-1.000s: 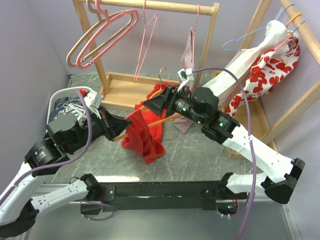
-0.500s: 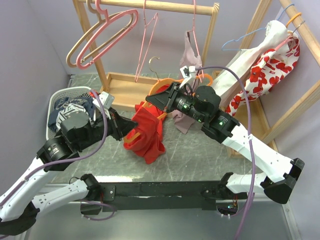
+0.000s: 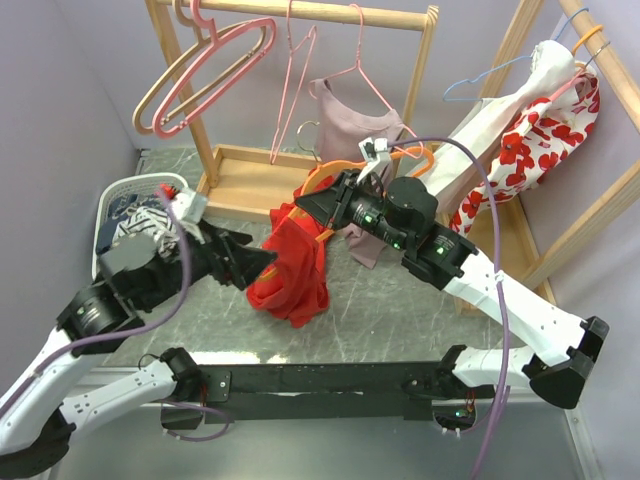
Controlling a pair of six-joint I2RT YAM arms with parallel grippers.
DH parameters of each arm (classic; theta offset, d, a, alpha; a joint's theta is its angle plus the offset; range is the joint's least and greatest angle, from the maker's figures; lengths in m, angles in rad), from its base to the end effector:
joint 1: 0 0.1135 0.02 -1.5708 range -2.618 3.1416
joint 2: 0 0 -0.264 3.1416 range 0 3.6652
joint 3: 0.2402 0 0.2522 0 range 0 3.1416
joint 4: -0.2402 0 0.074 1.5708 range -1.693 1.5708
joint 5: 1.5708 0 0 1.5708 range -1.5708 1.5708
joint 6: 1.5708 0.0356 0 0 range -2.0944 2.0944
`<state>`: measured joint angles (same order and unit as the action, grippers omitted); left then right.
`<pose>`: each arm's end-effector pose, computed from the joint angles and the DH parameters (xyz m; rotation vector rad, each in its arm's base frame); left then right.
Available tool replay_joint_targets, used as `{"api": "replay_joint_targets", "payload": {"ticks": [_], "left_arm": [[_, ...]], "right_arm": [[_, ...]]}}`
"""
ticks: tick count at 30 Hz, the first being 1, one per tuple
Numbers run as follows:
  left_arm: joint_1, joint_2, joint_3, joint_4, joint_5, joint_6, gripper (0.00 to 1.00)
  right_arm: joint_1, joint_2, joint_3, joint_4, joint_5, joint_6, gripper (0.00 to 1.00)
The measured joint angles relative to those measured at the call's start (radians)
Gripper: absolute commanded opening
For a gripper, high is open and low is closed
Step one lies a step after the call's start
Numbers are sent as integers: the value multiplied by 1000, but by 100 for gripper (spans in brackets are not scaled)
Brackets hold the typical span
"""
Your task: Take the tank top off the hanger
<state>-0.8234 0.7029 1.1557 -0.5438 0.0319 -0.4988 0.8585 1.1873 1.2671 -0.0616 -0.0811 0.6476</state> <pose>0.0819 -0.0901 0.4353 0.3109 1.7394 -1.0125 0.1743 0.2063 0.4396 -0.2477 1.6757 1.2288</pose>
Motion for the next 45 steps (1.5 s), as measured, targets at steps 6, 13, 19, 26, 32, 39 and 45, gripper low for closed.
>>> {"api": "replay_joint_targets", "payload": {"ticks": [6, 13, 19, 26, 32, 39, 45], "left_arm": [[0, -50, -1, 13, -14, -7, 96], [0, 76, -45, 82, -10, -1, 37], [-13, 157, -69, 109, 21, 27, 1], [-18, 107, -69, 77, 24, 41, 14], [-11, 40, -75, 13, -27, 11, 34], [-3, -69, -86, -101, -94, -29, 20], [-3, -73, -125, -95, -116, -47, 46]], "right_arm": [[29, -15, -18, -10, 53, -64, 0], [62, -29, -18, -20, 93, -124, 0], [64, -45, -18, -58, 114, -149, 0], [82, -48, -18, -43, 108, -143, 0], [94, -59, -18, -37, 121, -153, 0], [73, -122, -18, -38, 227, -200, 0], [74, -137, -18, -37, 254, -219, 0]]}}
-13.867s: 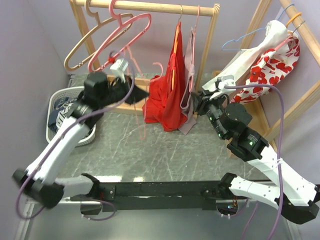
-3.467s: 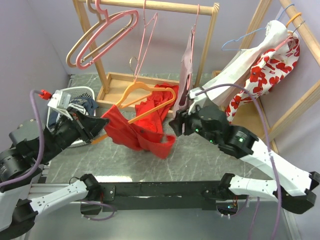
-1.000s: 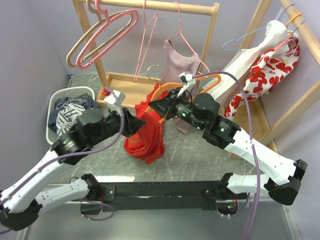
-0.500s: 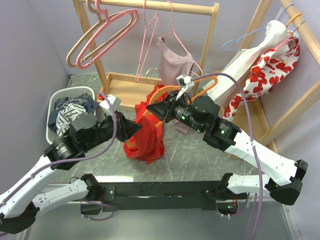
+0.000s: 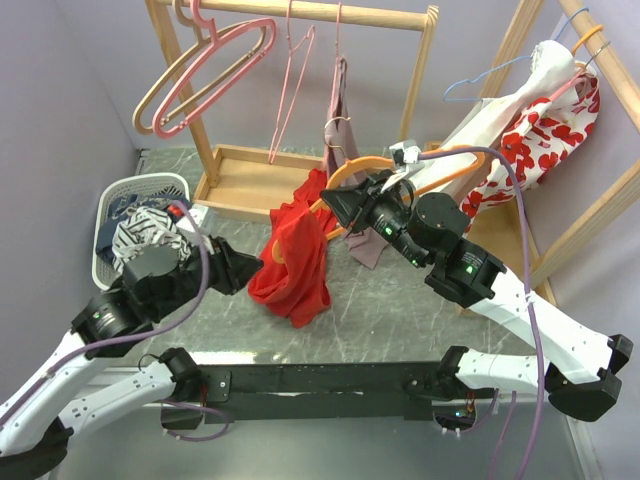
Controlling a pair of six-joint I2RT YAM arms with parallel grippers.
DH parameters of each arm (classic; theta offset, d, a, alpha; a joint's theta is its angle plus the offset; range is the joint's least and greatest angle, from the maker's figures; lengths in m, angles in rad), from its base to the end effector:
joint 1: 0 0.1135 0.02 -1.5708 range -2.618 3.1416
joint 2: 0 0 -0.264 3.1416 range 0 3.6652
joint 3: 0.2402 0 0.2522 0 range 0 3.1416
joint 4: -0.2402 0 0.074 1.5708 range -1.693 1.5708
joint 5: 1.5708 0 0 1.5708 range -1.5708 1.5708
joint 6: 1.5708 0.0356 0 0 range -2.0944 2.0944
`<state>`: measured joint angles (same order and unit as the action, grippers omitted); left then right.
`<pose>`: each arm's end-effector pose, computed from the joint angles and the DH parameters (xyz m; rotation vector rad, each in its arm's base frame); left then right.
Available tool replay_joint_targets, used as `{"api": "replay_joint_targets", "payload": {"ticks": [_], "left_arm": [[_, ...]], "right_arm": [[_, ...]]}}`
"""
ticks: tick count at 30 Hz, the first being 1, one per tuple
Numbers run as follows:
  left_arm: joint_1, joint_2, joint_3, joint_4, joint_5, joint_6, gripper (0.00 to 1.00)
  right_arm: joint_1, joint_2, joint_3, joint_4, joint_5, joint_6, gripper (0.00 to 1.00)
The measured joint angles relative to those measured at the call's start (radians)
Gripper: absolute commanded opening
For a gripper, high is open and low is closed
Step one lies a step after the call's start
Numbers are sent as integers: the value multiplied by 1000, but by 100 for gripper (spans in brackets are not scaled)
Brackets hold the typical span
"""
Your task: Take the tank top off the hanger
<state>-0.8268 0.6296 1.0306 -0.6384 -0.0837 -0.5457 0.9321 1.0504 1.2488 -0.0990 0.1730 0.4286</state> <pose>0.0802 -0.0827 0.3941 0.2042 1.8899 -0.8857 0.1394 0.1775 0.4605 -0.2412 1.5314 0.9684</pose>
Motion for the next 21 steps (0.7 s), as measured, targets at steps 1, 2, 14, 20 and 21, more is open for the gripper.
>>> {"api": "replay_joint_targets", "payload": {"ticks": [1, 2, 14, 20, 21], "left_arm": [[0, 6, -13, 17, 3, -2, 54], [0, 17, -30, 41, 10, -4, 57], [1, 87, -138, 164, 98, -20, 74], [1, 56, -183, 298, 137, -27, 73], [1, 67, -193, 328, 150, -33, 73]], "right_arm": [[2, 0, 0, 0, 6, -3, 0], [2, 0, 0, 0, 11, -5, 0], [4, -1, 1, -19, 117, -53, 0], [4, -4, 2, -22, 129, -57, 0], [4, -5, 2, -22, 130, -56, 0]]}}
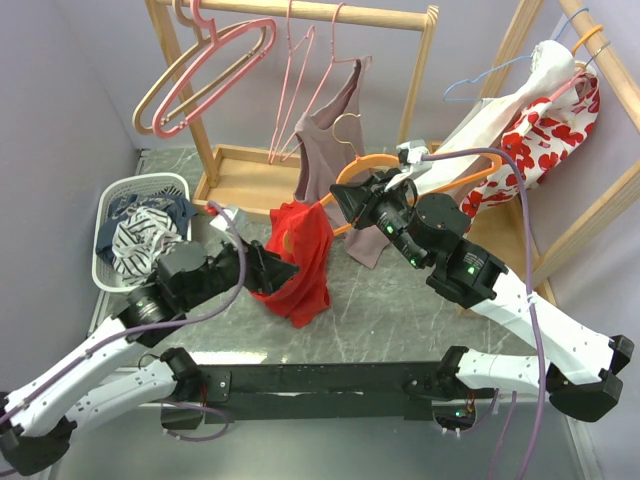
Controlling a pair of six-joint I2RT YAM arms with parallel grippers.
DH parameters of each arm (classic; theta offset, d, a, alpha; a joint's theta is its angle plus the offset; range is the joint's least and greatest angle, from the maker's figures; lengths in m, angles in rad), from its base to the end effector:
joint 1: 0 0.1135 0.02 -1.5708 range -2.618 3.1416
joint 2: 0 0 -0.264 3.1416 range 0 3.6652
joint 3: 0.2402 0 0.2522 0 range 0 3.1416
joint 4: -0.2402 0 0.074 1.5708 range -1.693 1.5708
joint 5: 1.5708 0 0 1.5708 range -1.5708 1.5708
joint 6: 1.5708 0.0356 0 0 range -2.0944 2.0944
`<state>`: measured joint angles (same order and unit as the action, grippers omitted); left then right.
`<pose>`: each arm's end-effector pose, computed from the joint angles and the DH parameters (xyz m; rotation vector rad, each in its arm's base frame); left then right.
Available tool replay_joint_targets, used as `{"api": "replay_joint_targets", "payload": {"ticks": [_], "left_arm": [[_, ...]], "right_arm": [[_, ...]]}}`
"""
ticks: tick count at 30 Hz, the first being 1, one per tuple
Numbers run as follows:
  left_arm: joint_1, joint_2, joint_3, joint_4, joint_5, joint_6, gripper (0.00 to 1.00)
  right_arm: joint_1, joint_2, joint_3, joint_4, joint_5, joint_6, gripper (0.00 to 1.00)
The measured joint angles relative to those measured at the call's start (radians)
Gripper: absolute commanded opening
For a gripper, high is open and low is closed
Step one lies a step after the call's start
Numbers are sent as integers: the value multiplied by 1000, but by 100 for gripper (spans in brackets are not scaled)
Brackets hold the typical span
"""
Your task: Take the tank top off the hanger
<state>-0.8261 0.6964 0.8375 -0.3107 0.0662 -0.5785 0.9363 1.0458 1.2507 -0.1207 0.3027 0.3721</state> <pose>0.1064 -0.1189 0.3582 0.2824 1.8470 -1.0647 0.1407 0.1732 0.4596 -0.1816 1.5363 0.8257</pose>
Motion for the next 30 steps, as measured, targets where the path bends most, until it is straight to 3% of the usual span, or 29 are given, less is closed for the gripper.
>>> {"api": "replay_joint_targets", "payload": {"ticks": [6, 9, 10, 12, 22, 30], "left_arm": [[-14, 115, -24, 94, 27, -17, 65], [-34, 151, -24, 93, -5, -14, 46], [-37, 153, -24, 93, -12, -16, 26], [-42, 154, -24, 94, -27, -8, 1], [-46, 145, -14, 51, -85, 13, 1], [-46, -18, -8, -69, -255, 11, 1]], "right_arm": [[0, -5, 0, 0, 0, 0, 0], [0, -6, 2, 0, -3, 0, 0], [0, -6, 4, -1, -4, 0, 0], [0, -8, 6, 0, -5, 0, 0], [2, -23, 6, -9, 17, -14, 0], [2, -56, 6, -24, 82, -26, 0]]}}
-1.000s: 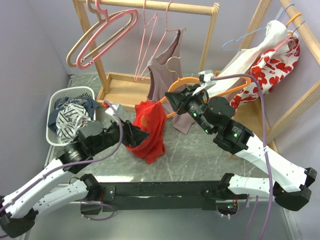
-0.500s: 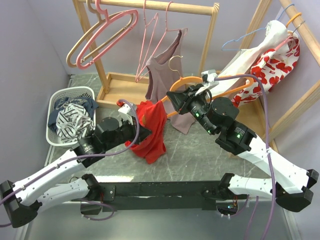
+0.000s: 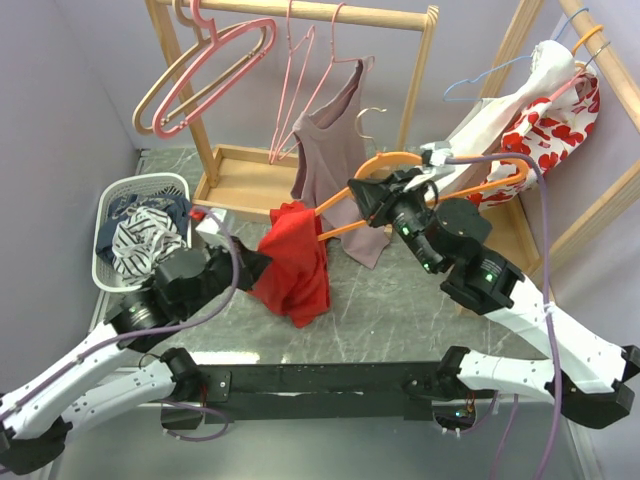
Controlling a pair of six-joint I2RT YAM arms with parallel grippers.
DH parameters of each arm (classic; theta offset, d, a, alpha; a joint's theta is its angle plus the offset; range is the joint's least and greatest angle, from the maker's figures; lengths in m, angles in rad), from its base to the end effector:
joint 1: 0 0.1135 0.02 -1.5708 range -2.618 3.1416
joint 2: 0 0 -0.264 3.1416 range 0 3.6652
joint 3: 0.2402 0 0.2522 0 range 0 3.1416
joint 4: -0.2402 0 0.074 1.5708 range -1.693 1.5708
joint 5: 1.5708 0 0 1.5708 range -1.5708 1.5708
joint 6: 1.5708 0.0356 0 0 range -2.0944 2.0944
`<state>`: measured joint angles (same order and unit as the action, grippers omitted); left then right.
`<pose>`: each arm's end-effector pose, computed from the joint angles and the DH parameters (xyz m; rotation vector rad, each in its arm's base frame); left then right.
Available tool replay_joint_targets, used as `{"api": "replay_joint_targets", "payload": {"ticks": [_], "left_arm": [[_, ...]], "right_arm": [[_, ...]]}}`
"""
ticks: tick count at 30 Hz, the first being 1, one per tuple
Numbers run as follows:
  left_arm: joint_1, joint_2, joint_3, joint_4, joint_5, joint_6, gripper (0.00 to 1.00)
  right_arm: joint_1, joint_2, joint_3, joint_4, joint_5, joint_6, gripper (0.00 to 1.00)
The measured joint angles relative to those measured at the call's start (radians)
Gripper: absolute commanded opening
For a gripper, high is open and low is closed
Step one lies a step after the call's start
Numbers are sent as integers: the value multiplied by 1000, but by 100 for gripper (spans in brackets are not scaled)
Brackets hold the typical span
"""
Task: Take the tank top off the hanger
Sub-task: Remove the tank top from the hanger, then pick up the tank top from the center of the board.
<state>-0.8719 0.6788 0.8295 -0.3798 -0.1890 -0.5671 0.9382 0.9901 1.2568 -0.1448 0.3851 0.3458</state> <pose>0.1041 -0.1135 0.3506 0.1452 1.8740 -0.8467 0.1301 0.1549 0.4697 -0.1192 1.4997 0.7647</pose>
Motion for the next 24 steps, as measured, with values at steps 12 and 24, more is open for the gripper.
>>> {"api": "replay_joint_targets", "payload": {"ticks": [12, 24], "left_arm": [[0, 8, 53, -223, -235, -100, 1], [102, 496, 102, -113, -130, -106, 20]], "right_arm": [[0, -81, 0, -8, 93, -31, 0], [2, -116, -19, -9, 123, -45, 0]]}}
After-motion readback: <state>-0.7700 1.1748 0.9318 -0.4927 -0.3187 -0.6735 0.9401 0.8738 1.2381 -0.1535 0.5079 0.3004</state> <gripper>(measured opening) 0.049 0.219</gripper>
